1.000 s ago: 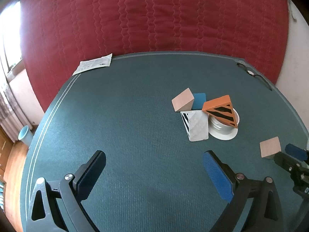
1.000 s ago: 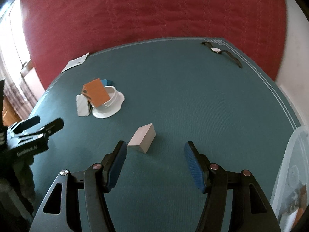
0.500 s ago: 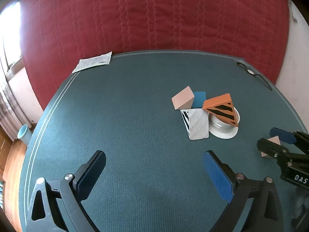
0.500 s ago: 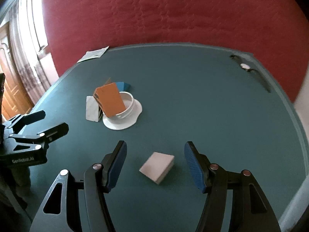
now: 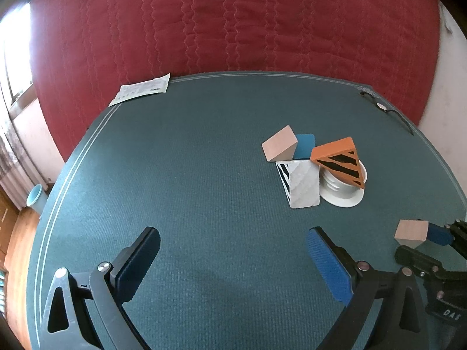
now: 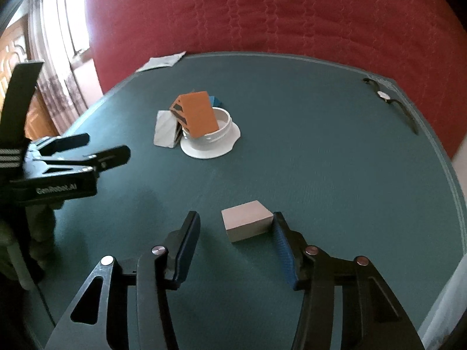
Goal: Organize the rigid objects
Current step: 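Close the right tool on the pink triangular block, then close the left tool on the white marbled cube while the right tool holds the pink block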
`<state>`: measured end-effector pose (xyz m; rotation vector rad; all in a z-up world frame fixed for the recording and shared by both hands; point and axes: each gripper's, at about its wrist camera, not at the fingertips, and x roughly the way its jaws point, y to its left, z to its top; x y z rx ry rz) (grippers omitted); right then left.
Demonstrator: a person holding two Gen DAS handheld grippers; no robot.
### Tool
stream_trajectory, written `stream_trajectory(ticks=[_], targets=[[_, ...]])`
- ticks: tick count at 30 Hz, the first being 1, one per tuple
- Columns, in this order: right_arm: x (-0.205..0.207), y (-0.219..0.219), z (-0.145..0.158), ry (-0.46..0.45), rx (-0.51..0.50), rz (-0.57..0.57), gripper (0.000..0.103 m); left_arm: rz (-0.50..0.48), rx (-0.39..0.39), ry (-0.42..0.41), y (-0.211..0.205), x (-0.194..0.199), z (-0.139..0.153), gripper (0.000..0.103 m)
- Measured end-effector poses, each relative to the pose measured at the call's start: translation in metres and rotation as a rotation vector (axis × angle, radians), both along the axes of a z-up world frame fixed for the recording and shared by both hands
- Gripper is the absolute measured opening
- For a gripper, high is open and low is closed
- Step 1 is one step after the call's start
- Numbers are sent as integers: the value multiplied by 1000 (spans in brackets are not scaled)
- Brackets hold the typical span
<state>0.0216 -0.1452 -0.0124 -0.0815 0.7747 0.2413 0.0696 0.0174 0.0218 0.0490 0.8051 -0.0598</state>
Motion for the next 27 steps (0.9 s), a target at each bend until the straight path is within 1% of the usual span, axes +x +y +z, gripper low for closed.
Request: stream_trajectory(ticks=[3,7,16,18,24,27], targets=[[1,2,0,-5,-7,-24,49,0,-2,1,1,2,-1,102],[1,2,-2,-22,-29,-73,36,-1,-1,0,1,3,-1,102],[-13,-14,-2,-34,-7,-201,36,11,8,13,0,8,-2,102],[-14,-17,-2,-34,7,-211,36,14,11,19,-2,10,-2,102],[-14,-15,-2,-33,6,-213,36,12,5,38,-12,15,3,102],[-14,-18,-1,-32,36,-209,36,5,15,37,-23,17,5,102]])
